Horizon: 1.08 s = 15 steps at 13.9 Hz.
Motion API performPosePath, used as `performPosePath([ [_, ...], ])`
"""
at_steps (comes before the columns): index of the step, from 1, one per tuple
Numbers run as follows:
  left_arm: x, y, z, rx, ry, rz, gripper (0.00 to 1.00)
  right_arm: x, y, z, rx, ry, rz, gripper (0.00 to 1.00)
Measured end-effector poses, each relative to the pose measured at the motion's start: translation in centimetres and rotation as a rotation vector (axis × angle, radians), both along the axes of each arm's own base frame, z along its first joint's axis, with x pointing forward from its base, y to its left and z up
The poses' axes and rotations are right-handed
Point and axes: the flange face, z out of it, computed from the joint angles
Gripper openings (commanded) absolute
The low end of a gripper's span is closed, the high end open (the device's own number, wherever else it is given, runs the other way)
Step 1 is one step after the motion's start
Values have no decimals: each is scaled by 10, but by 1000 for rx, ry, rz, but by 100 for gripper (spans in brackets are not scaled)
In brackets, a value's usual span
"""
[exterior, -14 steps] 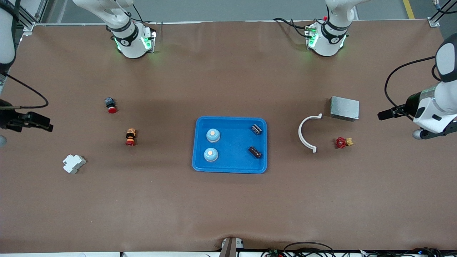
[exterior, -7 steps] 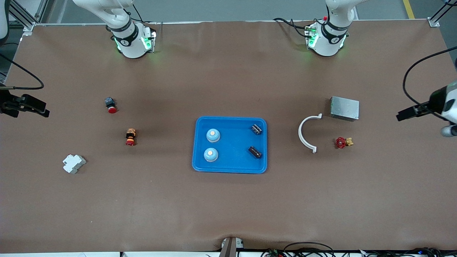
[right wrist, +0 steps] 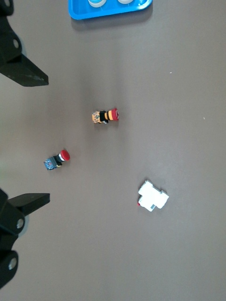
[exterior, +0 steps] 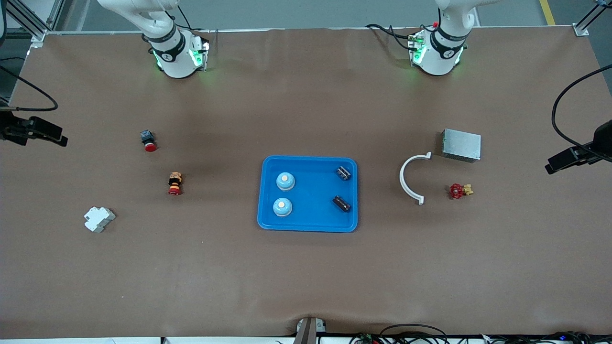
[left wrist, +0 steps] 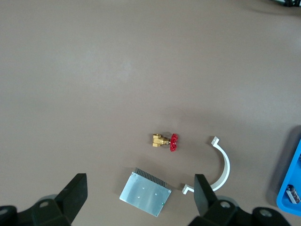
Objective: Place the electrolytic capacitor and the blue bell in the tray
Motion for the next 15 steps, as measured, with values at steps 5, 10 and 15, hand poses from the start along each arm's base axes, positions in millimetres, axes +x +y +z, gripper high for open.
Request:
performPosePath([
  [5, 2, -54, 18, 19, -36, -71, 100, -10, 1, 9, 6, 18, -7, 100],
  [10, 1, -45, 21, -3, -40, -61, 100, -14, 1, 14, 6, 29, -35, 100],
  [15, -30, -45, 42, -13, 14, -100, 100, -16, 2, 17, 7, 33, -37, 100],
])
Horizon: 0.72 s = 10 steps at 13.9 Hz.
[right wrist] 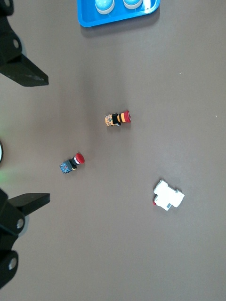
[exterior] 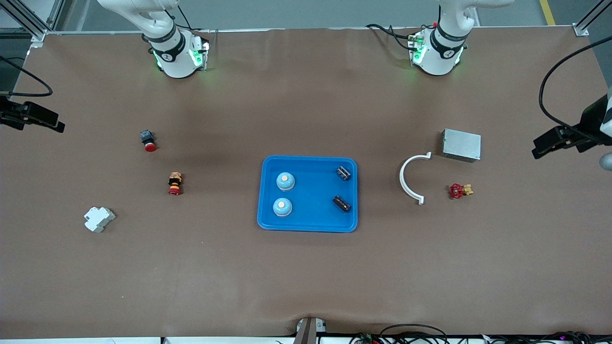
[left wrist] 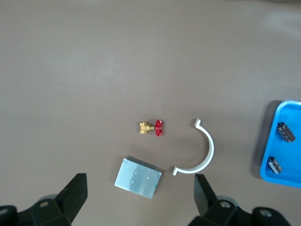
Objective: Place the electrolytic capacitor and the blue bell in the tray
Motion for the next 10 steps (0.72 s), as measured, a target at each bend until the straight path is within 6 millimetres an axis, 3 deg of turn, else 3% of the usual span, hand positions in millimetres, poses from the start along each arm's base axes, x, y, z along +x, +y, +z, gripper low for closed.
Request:
performPosePath([
  [4, -28, 4, -4, -5, 27, -46, 100, -2, -1, 2, 0, 1, -2, 100],
  [10, -26, 5, -13, -5, 17, -61, 100, -5, -7, 4, 2, 9, -14, 100],
])
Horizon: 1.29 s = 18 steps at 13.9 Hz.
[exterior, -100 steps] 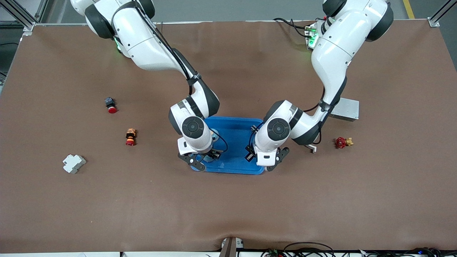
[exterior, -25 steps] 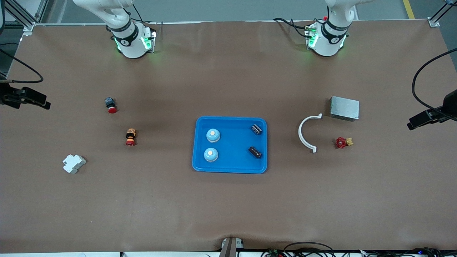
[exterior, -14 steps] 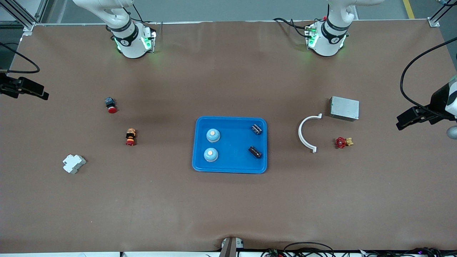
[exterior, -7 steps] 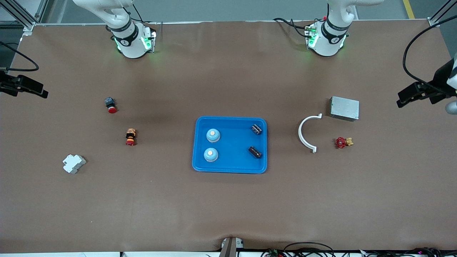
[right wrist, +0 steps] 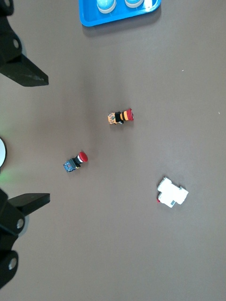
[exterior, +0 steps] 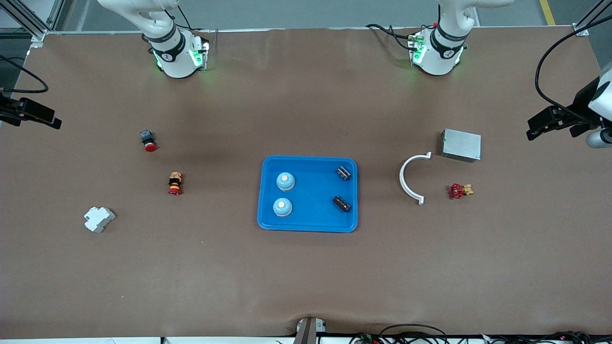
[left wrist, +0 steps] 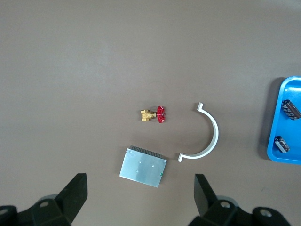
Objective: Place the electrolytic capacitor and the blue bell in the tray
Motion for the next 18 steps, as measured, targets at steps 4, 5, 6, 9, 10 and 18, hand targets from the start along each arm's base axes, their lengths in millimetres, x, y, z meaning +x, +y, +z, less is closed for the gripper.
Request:
performPosePath([
  [4, 10, 0, -15, 3, 4, -29, 100, -1, -1, 2, 0, -2, -2, 100],
  [5, 14, -1, -20, 4, 8, -52, 100, -1, -1, 3, 0, -5, -2, 100],
  [6, 18, -1, -24, 5, 10, -61, 100, -1, -1, 4, 0, -8, -2, 100],
  [9, 26, -6, -28, -20, 7, -4, 100, -1, -1, 11, -1, -22, -2, 100],
  [10, 26, -6, -26, -20, 2, 6, 100, -2, -1, 12, -1, -24, -2, 100],
  [18, 27, -13, -23, -32, -3, -38, 100, -2, 0, 13, -1, -26, -1, 100],
])
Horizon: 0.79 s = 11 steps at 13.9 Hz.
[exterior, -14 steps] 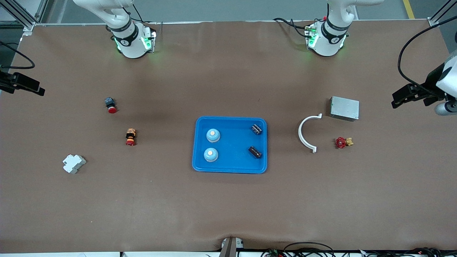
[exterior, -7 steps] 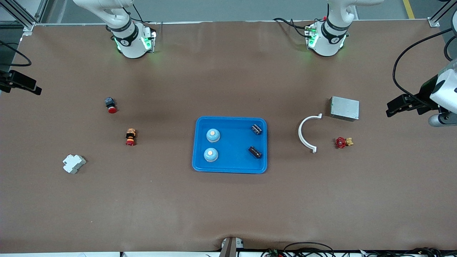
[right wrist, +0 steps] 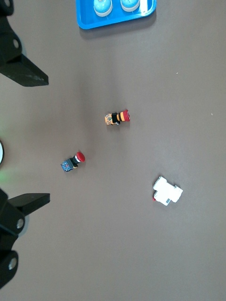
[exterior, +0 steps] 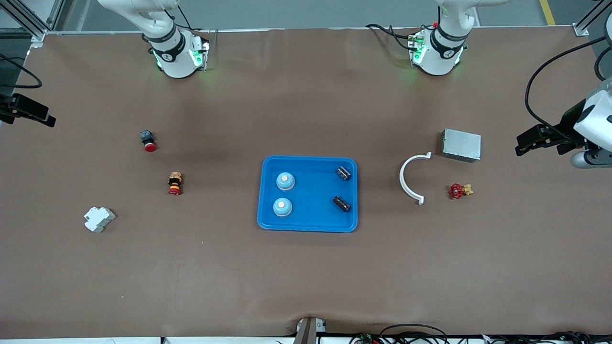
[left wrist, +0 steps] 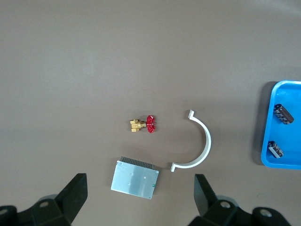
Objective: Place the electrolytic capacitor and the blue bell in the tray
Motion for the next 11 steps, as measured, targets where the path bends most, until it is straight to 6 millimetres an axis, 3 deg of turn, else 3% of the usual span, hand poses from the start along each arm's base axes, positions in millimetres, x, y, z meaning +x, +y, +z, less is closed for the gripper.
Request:
performPosePath([
  [6, 0, 3, 1, 0, -2, 6, 100, -1, -1, 2, 9, -5, -3, 100],
  [11, 1, 7, 0, 0, 0, 12, 100, -9, -20, 12, 11, -25, -39, 100],
])
